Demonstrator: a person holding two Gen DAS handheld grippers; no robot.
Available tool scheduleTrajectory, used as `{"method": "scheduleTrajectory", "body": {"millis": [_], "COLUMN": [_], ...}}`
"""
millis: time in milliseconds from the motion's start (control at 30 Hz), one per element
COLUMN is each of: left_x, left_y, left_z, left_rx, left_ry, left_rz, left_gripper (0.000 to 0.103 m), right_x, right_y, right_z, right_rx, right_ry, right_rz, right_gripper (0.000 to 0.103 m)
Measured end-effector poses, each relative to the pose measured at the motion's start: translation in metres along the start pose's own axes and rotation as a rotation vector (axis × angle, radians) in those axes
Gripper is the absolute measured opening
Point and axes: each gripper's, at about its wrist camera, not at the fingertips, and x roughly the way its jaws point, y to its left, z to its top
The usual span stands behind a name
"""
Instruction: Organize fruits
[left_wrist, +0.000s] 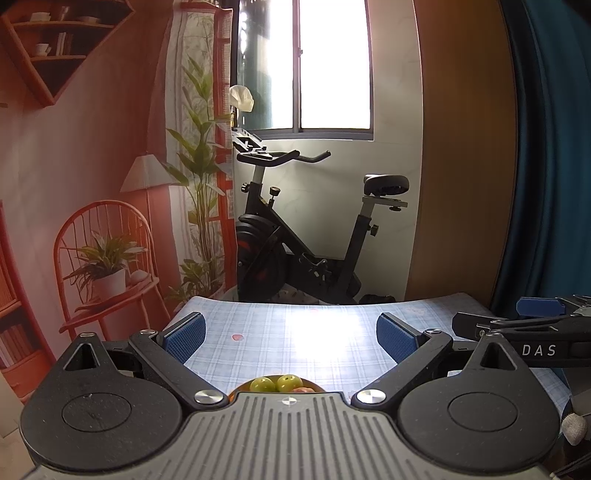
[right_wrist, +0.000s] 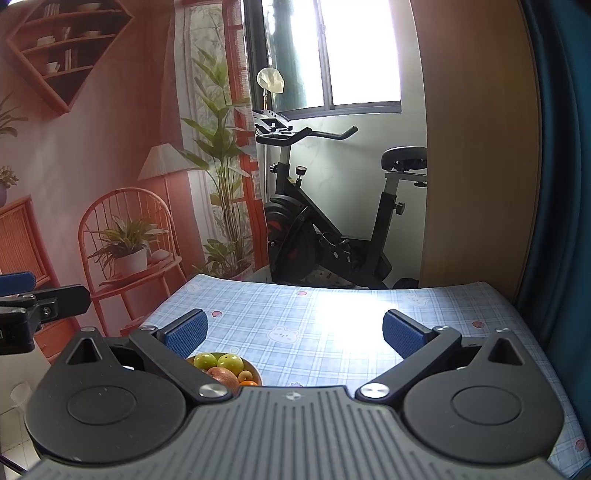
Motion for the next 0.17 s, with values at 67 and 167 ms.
{"method": "scheduleTrajectory", "body": {"millis": [67,167], "left_x": [-0.0010,-0.0016], "left_y": [-0.0002,-0.0001], "left_z": [-0.0003,0.0006], "left_rx": [0.000,0.002], "left_ry": [-0.004,-0.008], "left_rz": [-0.001,-0.004], "left_gripper": [0.100,0.100], "right_x": [0.0001,-0.0006], "right_y": [-0.0003,-0.0018], "right_z": [0.0003,0.0008], "right_rx": [0.004,0.009], "right_ry": [0.002,0.001], "right_rz": [0.000,0.002], "right_gripper": [0.103,0.103]}}
